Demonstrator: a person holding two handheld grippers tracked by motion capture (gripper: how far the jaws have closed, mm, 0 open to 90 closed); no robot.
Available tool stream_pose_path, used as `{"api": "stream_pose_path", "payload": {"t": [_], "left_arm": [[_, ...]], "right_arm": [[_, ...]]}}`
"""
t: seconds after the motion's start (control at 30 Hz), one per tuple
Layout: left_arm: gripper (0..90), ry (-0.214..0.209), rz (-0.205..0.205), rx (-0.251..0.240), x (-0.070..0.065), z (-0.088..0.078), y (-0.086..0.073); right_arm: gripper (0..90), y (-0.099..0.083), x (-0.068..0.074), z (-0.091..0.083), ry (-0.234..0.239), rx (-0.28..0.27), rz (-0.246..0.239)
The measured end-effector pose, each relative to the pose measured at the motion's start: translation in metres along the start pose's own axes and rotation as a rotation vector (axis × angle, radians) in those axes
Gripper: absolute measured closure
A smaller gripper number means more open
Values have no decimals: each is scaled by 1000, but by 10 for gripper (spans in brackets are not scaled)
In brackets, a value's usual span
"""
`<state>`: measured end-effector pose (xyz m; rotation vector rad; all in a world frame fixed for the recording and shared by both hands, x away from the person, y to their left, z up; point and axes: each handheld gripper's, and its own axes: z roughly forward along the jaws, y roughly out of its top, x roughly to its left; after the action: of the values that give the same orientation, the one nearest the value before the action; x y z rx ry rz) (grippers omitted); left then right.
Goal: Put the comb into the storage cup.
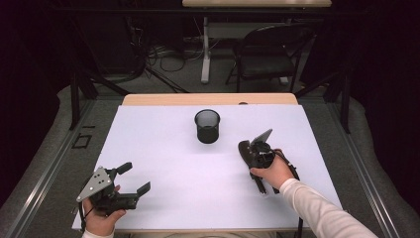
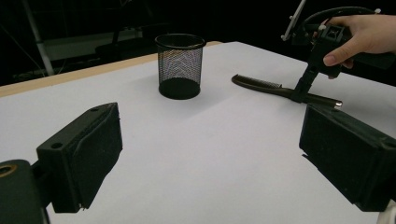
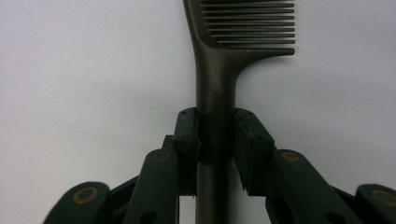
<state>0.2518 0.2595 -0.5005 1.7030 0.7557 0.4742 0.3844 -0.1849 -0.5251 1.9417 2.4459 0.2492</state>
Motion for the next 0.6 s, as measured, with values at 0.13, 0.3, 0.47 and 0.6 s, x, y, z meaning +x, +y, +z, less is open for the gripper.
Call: {"api": "stream_pose_path", "payload": {"t": [0.13,0.3,0.47,0.6], "left_arm": [[59,0,0,0,0,0,0],[59,0,0,1,0,0,0],[59,1,1,-1,0,0,0],[59,-2,1,0,1,0,0]], "right_arm": [[722,0,0,0,2,-2,11],[723,0,0,0,10,-2,26],[724,-1,1,1,15,-22,22],[725,-1,0,0,4,-2,15]]}}
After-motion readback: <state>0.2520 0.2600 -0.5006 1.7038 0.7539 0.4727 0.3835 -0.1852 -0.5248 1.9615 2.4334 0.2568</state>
